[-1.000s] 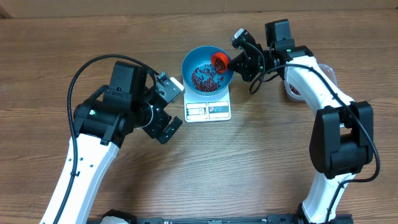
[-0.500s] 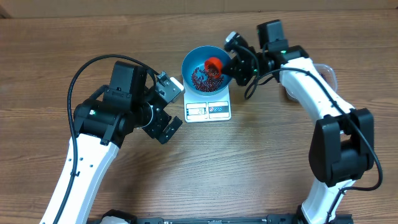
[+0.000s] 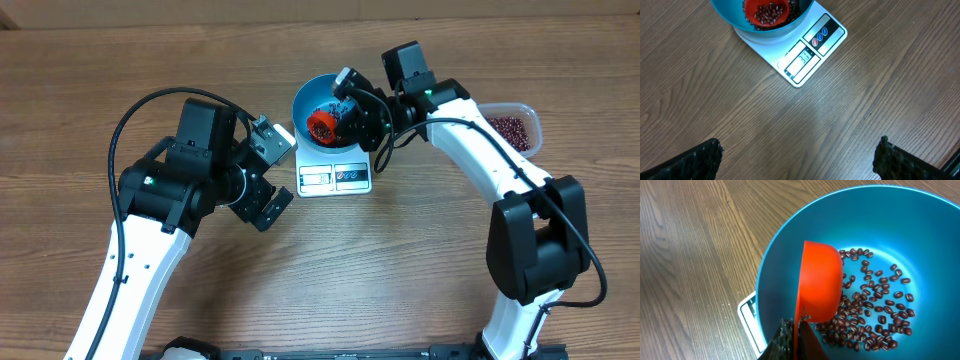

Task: Scoop item into bowl and weigh 150g on scale
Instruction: 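Tip the red scoop further down into the bowl to empty it, then raise the emptied red scoop up out of the blue bowl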

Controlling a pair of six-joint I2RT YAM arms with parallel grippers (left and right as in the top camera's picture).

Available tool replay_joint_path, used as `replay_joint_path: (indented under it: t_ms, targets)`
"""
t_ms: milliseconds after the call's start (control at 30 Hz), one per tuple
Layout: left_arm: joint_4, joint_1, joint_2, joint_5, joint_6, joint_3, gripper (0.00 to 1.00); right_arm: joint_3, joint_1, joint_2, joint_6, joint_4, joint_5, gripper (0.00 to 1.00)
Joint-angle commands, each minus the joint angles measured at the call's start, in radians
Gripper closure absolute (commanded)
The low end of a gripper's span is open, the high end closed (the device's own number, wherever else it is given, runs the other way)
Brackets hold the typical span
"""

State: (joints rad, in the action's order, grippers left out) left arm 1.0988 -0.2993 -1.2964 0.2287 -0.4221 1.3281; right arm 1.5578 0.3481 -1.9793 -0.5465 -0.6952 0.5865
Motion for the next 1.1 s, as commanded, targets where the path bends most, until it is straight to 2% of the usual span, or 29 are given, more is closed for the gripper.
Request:
replay_joint_path:
  t_ms: [0, 400, 867, 1067]
  targets:
    - [0.0, 0.004, -0.006, 0.007, -0.012, -0.002, 0.0, 0.014, 0.006, 0.037, -0.001, 0.001, 0.008, 0.96]
    - [0.0, 0.004, -0.006, 0.007, -0.012, -0.002, 0.0, 0.014, 0.006, 0.037, -0.001, 0.002, 0.132, 0.96]
    - [0.0, 0.004, -0.006, 0.007, -0.012, -0.002, 0.0, 0.014, 0.006, 0.037, -0.001, 0.009, 0.185, 0.96]
    - [0.0, 0.004, -0.006, 0.007, -0.012, -0.002, 0.0, 0.014, 0.006, 0.036, -0.002, 0.021, 0.095, 0.96]
